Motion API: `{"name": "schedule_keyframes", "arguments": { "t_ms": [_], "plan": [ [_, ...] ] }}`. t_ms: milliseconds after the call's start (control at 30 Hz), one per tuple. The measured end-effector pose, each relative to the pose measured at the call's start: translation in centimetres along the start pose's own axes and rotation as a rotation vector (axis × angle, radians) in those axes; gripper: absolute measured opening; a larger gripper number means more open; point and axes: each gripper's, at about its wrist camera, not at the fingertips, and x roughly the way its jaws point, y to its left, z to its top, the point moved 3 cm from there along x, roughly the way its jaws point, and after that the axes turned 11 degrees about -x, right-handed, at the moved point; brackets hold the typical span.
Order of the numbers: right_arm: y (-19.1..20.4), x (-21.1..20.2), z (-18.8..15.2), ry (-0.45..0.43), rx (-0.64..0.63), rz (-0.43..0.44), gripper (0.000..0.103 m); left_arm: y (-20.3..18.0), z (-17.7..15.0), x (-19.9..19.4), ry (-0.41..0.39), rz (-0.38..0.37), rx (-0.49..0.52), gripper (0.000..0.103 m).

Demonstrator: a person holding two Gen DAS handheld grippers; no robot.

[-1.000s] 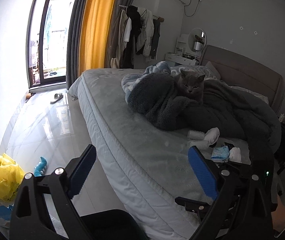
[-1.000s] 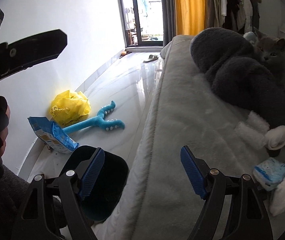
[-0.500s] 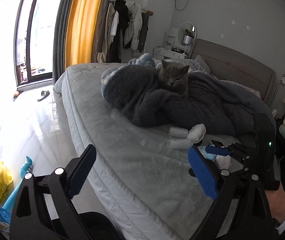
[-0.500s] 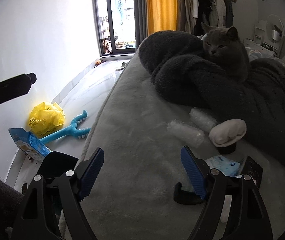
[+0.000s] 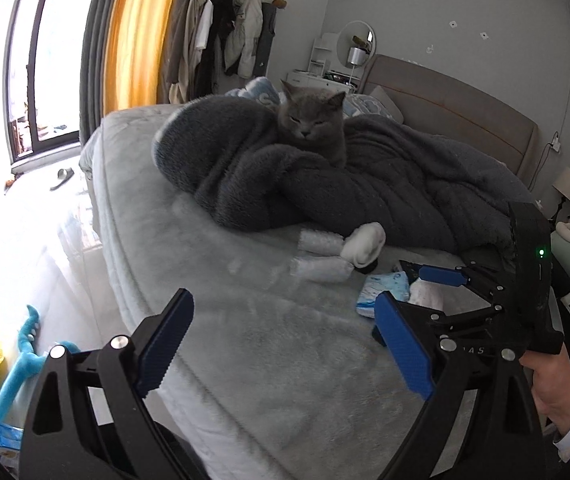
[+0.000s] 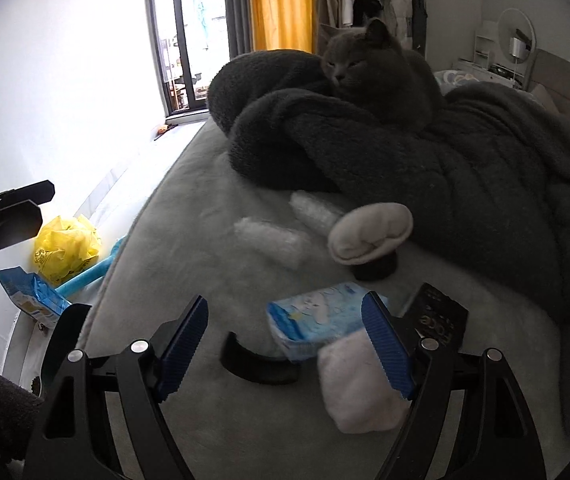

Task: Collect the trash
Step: 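Move the right tool back to the bed toward the white rolled sock, then close the right tool on the white rolled sock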

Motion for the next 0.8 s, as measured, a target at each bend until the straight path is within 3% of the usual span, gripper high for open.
{"name": "schedule_keyframes", "arguments": {
  "t_ms": [633,800],
  "plan": [
    [-4.8,-0.2,-4.2,0.068,0.038,-0.061,0.08,-4.8,-2.6,5.2,0.122,-0.064,-0.004,0.093],
    [-5.5,-0.1,-4.8,0.103,0.044,-0.083,0.07,-6.1,-3.6,6.2,0.148,-0.062,0.021,0.093]
  ]
}}
